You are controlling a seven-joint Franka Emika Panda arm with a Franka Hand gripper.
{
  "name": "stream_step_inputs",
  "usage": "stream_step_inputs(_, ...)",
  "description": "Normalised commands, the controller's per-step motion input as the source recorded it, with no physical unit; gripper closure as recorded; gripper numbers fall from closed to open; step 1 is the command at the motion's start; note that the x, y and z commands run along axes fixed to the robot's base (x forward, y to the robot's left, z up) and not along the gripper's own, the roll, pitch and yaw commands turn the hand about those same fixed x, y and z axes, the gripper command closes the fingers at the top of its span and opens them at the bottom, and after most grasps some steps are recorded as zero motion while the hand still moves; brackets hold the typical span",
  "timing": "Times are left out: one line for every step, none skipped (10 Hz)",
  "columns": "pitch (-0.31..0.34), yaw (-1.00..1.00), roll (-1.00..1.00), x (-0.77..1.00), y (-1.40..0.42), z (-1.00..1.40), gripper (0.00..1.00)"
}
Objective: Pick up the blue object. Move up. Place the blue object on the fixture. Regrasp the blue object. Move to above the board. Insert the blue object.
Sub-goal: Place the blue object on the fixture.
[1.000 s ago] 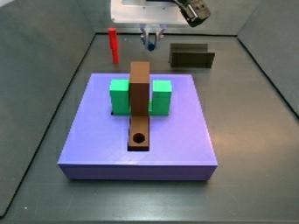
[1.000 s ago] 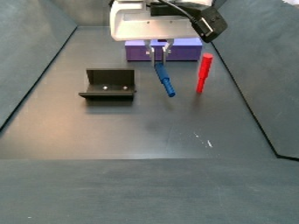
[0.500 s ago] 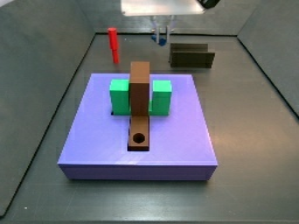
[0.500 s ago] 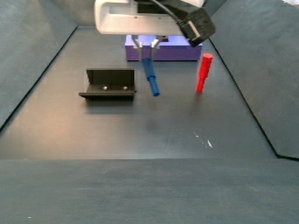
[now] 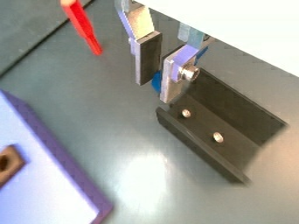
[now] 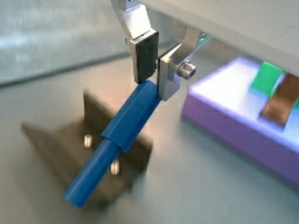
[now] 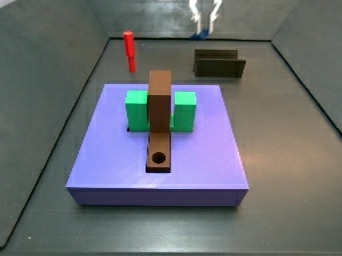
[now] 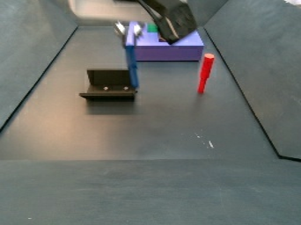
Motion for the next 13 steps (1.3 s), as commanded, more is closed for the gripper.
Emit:
stream_step_inputs(0.0, -0.24, -0.75, 0.93, 0.0, 0.63, 1.0)
stream_step_inputs(0.0, -0.3, -0.82, 0.86, 0.0, 0.61, 1.0)
stream_step_inputs(0.0, -0.42, -0.14, 0.68, -0.13, -0.13, 1.0)
stream_step_inputs(0.0, -0.49, 0.0, 0.61, -0.14, -0.37, 1.0)
stream_step_inputs(0.0, -0.55, 0.0, 0.56, -0.06, -0.42, 1.0)
stream_step_inputs(0.0, -0.57, -0.04, 0.54, -0.09, -0.38, 1.0)
stream_step_inputs(0.111, -0.4, -0.13, 0.63, 0.0, -0.07, 1.0)
stream_step_inputs(0.131, -0.01, -0.47, 0.34, 0.11, -0.1, 1.0)
stream_step_inputs(0.106, 0.0, -0.65, 0.34, 0.09, -0.18, 1.0)
stream_step_inputs(0.063, 0.0, -0.82, 0.23, 0.09, -0.23, 1.0)
stream_step_inputs(0.0, -0.03, -0.88, 0.21, 0.04, -0.22, 1.0)
stream_step_inputs(0.0, -0.05, -0.58, 0.19, 0.0, -0.14, 1.0)
stream_step_inputs(0.0, -0.12, 0.0, 0.15, 0.0, -0.09, 1.0)
